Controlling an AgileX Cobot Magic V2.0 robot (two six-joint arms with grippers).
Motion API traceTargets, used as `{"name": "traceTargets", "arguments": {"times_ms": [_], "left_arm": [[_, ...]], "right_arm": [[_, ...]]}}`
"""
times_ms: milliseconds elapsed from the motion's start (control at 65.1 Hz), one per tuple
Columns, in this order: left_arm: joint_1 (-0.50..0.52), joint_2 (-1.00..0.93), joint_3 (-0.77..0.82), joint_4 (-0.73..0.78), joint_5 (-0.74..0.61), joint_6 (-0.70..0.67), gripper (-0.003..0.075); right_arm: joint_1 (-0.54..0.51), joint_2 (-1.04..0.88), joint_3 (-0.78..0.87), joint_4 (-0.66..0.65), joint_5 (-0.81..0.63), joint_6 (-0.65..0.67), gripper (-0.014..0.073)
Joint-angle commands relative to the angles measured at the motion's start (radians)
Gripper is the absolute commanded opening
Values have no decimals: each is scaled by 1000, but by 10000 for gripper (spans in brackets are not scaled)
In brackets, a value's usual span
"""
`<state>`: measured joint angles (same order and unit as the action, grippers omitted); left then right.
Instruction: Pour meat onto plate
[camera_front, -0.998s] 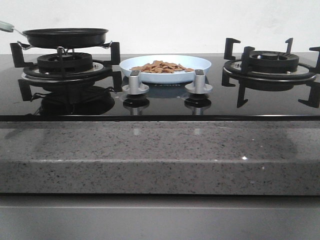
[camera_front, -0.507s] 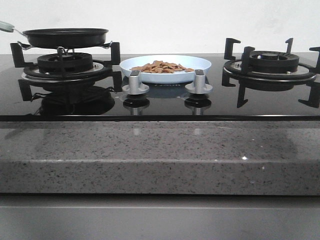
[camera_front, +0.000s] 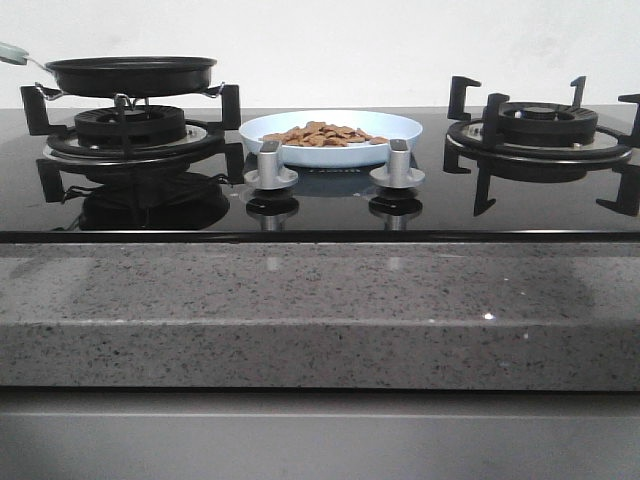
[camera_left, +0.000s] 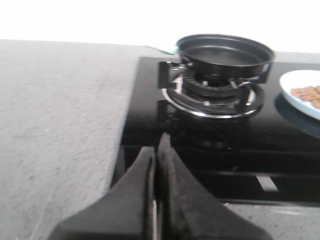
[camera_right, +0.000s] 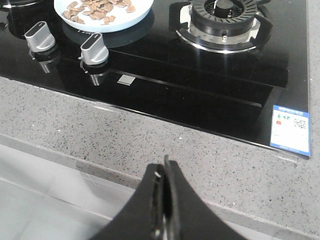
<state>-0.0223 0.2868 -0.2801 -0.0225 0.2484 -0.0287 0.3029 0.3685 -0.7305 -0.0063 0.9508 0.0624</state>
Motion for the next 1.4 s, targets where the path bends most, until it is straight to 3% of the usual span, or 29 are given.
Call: {"name": "traceTargets", "arguments": {"times_ms": [0, 445, 1382], "left_arm": [[4, -69, 37, 1, -118, -5, -20], [6, -312, 290, -7, -322, -5, -20], [-16, -308, 289, -13, -349, -5, -20]], "right_arm": [[-4, 9, -22, -7, -68, -1, -69], [-4, 9, -22, -7, -68, -1, -69], [-4, 9, -22, -7, -68, -1, -69]]}}
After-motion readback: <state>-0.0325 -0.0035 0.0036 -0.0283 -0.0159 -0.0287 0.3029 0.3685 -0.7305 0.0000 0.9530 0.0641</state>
